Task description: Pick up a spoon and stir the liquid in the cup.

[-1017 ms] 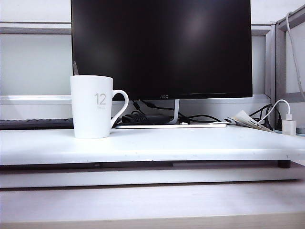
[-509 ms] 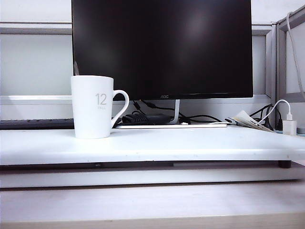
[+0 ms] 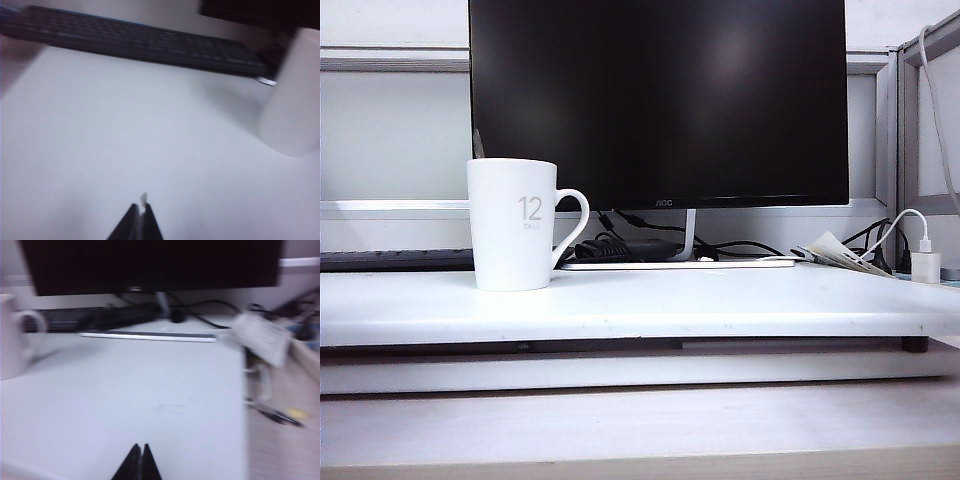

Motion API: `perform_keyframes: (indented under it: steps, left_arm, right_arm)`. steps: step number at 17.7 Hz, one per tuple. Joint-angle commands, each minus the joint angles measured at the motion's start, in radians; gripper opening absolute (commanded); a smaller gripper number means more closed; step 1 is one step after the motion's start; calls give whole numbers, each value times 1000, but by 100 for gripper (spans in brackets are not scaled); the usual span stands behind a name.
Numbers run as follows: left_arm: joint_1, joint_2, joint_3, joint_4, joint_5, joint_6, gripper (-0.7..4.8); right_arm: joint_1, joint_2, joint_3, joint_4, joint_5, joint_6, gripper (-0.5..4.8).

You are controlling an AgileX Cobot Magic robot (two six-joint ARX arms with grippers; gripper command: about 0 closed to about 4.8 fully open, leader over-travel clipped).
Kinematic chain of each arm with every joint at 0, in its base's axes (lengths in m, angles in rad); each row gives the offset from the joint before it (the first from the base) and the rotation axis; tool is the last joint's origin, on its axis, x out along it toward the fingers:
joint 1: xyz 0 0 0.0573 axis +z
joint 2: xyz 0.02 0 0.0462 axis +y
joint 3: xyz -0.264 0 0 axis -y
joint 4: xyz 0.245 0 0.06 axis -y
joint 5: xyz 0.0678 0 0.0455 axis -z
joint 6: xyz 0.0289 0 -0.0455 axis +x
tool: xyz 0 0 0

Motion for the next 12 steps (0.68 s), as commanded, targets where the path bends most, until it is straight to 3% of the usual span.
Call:
perform_keyframes:
  steps: [1, 9, 12]
  left_arm:
    - [41, 0, -5, -6, -3, 2, 21]
    - [38, 0, -5, 1, 0, 2, 21]
    - [39, 0, -5, 43, -11, 2, 21]
  right_arm:
    - [-60, 0, -7, 14, 3, 5, 0]
    - [-82, 0, -7, -8, 14, 5, 0]
    - [-82, 0, -7, -6, 164, 5, 0]
